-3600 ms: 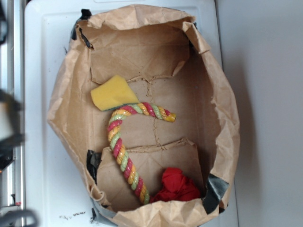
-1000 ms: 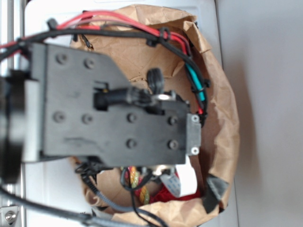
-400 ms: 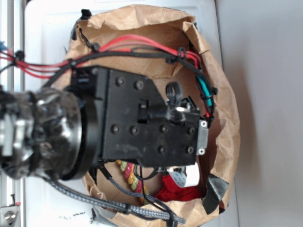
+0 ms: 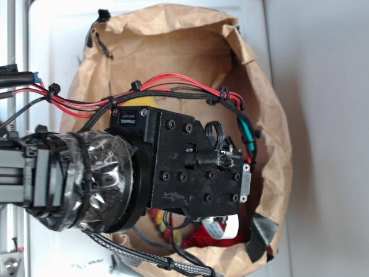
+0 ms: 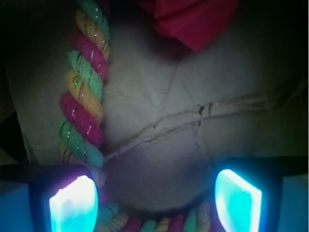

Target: Grab the multicolored rope.

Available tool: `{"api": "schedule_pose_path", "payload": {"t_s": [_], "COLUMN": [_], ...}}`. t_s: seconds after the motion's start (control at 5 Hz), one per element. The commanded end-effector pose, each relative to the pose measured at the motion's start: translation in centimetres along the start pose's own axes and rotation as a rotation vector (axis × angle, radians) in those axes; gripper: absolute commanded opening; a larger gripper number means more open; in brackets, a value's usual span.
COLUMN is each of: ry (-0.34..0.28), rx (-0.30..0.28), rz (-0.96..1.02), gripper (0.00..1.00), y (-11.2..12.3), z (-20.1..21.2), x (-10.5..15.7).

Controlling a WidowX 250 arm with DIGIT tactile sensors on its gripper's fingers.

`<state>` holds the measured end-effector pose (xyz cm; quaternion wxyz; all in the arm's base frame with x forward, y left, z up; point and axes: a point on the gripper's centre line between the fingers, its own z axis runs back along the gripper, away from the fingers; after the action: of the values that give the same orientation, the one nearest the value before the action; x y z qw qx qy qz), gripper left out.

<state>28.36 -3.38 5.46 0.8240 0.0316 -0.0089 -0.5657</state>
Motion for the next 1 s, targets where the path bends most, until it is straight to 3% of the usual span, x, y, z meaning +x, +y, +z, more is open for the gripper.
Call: {"api": "schedule_pose_path", "payload": {"t_s": [0.0, 0.2, 0.6, 0.8], "ry": [-0.002, 0.019, 0.015, -0.015], "rx": [-0.008, -0.048, -0.056, -0.047], "rz": [-0.116, -0.125, -0.120, -0.127], "gripper": [1.00, 1.00, 1.00, 1.00], "y": [-2.8, -3.7, -3.5, -4.2], "z": [1.5, 2.0, 1.1, -0.2], "x": [2.7, 2.5, 3.1, 4.4]}}
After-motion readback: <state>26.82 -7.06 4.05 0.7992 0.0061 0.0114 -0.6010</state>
